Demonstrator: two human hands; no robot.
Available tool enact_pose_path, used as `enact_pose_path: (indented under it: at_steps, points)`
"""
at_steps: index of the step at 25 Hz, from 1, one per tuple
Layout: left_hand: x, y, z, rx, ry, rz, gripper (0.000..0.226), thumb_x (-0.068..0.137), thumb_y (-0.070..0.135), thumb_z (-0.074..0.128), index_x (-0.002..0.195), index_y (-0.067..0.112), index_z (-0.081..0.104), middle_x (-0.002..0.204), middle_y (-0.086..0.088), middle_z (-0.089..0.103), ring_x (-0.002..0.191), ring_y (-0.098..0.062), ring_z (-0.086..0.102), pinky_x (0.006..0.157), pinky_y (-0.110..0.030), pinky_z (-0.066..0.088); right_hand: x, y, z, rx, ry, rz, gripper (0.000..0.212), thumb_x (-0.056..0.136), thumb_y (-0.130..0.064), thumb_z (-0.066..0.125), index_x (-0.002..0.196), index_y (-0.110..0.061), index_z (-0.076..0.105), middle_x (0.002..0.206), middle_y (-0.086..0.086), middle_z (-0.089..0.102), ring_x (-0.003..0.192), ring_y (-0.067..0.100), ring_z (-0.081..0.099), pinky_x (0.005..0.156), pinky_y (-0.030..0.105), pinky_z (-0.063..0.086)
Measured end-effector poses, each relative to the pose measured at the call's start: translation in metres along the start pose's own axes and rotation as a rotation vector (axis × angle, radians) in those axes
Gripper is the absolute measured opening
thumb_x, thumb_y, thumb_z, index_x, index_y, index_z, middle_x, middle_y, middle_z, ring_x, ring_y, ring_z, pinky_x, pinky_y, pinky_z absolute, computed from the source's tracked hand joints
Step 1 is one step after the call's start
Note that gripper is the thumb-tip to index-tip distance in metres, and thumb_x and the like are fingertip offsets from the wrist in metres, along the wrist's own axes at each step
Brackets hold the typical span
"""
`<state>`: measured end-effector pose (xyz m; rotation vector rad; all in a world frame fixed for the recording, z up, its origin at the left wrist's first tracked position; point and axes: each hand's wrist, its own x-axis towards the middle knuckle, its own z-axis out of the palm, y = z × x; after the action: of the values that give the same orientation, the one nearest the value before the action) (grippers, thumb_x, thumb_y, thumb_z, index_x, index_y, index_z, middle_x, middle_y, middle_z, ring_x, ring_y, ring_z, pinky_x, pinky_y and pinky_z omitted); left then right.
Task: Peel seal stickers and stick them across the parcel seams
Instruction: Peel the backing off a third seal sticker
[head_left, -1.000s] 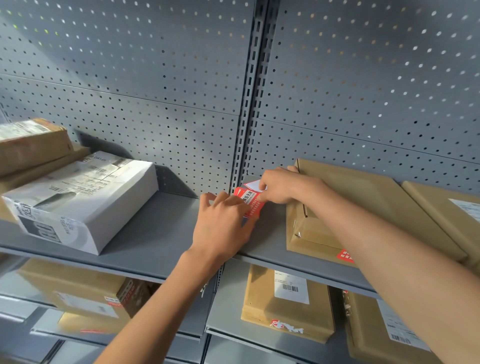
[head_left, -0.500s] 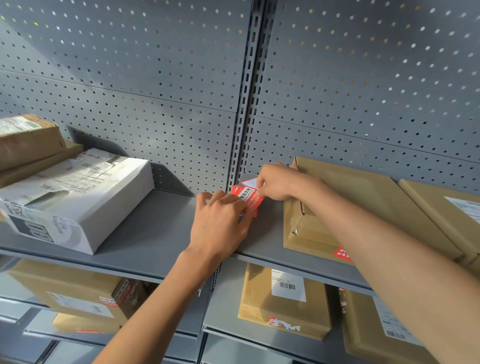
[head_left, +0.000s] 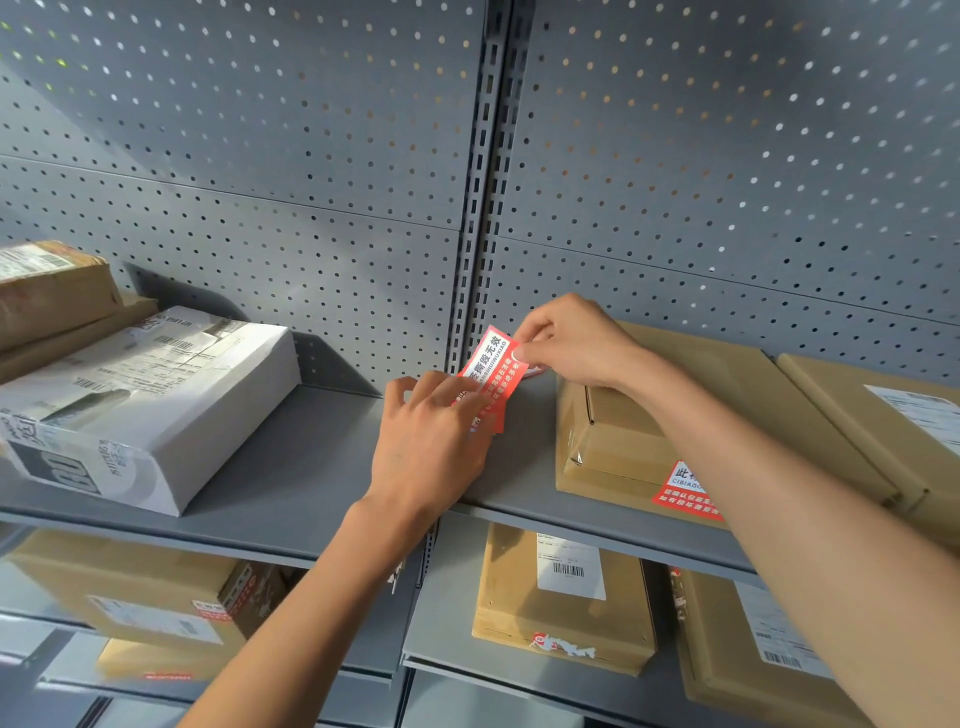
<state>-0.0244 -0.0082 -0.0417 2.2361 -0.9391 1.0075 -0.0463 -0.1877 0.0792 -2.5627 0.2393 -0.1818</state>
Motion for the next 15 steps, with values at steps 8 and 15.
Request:
enact_pose_path:
  at_steps: [8,15]
  points:
    - [0.054,0.038,-0.042,-0.377,0.189,-0.089,0.028,0.091,0.027,0.073,0.118,0.019,0.075,0.128,0.001,0.070,0.114,-0.022,0.060,0.090,-0.038,0.047,-0.071,0.017,-0.047,0.510,0.282,0.002,0.011,0.094,-0.012,0.072,0.088,-0.021,0.073,0.084,-0.002,0.079,0.073,0.009,0.068,0.085,0.030,0.057]
    - [0.103,0.133,-0.044,-1.242,-0.053,-0.524,0.044,0.089,0.010,0.080,0.129,0.014,0.063,0.092,-0.005,0.079,0.075,-0.014,0.070,0.066,-0.025,0.057,-0.150,0.067,-0.098,0.841,0.443,0.006,0.006,0.095,-0.010,0.070,0.097,-0.014,0.074,0.084,-0.001,0.078,0.076,0.011,0.068,0.094,0.039,0.056]
